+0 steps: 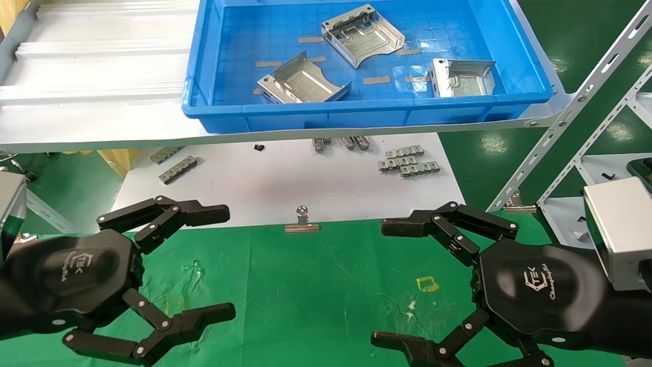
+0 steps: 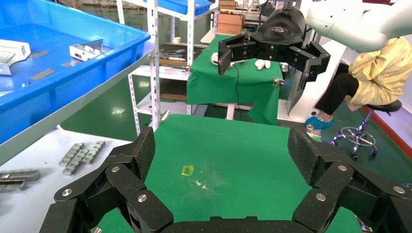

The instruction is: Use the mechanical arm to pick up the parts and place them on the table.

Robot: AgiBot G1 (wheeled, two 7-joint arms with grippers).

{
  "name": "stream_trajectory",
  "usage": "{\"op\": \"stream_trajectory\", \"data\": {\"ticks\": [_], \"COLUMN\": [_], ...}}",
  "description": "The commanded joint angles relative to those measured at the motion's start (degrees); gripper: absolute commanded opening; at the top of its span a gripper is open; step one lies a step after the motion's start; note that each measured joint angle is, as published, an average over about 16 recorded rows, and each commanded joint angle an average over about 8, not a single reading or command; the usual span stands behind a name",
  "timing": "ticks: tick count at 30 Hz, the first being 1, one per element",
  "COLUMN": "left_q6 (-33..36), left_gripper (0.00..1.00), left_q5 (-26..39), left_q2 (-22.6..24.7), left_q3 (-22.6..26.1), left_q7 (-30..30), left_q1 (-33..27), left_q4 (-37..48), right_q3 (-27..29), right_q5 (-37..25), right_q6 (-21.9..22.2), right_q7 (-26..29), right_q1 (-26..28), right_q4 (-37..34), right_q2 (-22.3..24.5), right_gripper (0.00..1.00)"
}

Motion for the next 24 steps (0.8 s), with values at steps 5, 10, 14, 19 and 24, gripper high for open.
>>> {"op": "stream_trajectory", "data": {"ticks": [5, 10, 14, 19, 24], "left_q6": [0.00, 0.00, 0.00, 0.00, 0.00], "left_gripper": [0.00, 0.00, 0.00, 0.00, 0.00], "left_q5": [0.00, 0.00, 0.00, 0.00, 0.00], "left_q2": [0.00, 0.00, 0.00, 0.00, 0.00], "left_q3": [0.00, 0.00, 0.00, 0.00, 0.00], "left_q7": [0.00, 0.00, 0.00, 0.00, 0.00], "left_q1": [0.00, 0.00, 0.00, 0.00, 0.00], "left_q4": [0.00, 0.00, 0.00, 0.00, 0.00], "right_q3": [0.00, 0.00, 0.00, 0.00, 0.02], "right_q5": [0.00, 0.00, 0.00, 0.00, 0.02], "right_q6": [0.00, 0.00, 0.00, 0.00, 0.07], "right_q7": [0.00, 0.00, 0.00, 0.00, 0.02], "right_q1": [0.00, 0.00, 0.00, 0.00, 0.03], "right_q4": [0.00, 0.00, 0.00, 0.00, -0.06], "right_q2": [0.00, 0.00, 0.00, 0.00, -0.04], "right_gripper": [1.00, 1.00, 1.00, 1.00, 1.00]}}
